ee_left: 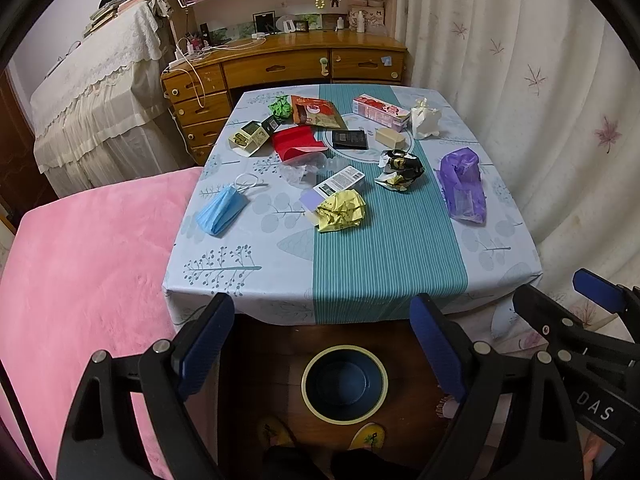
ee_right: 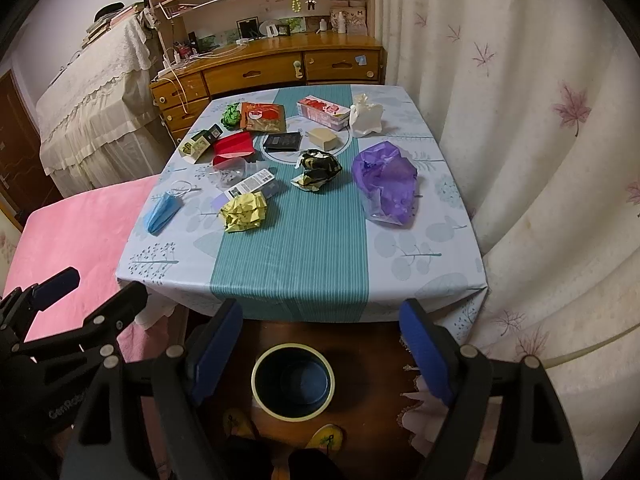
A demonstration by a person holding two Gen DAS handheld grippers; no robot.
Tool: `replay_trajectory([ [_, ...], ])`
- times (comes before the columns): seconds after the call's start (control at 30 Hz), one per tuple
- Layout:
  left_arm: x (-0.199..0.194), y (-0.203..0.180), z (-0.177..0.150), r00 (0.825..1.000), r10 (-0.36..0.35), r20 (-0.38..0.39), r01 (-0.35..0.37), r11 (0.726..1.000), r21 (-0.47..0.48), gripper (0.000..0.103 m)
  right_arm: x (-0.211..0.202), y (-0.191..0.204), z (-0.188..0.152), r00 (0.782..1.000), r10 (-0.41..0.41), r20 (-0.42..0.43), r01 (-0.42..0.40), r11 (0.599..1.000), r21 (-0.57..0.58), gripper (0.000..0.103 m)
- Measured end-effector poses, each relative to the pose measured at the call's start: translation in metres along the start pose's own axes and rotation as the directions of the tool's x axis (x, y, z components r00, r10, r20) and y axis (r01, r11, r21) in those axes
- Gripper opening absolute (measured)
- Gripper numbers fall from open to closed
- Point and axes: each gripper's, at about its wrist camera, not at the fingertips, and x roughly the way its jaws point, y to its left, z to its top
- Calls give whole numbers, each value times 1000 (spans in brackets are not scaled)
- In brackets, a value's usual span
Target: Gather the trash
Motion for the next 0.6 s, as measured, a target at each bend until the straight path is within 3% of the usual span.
replay_trajectory([
  [0.6, 3, 0, 0, 1000, -1, 1, 1, 1000, -2, 88, 2, -2, 5, 1000, 2, 7, -2, 1000, -6, 81],
])
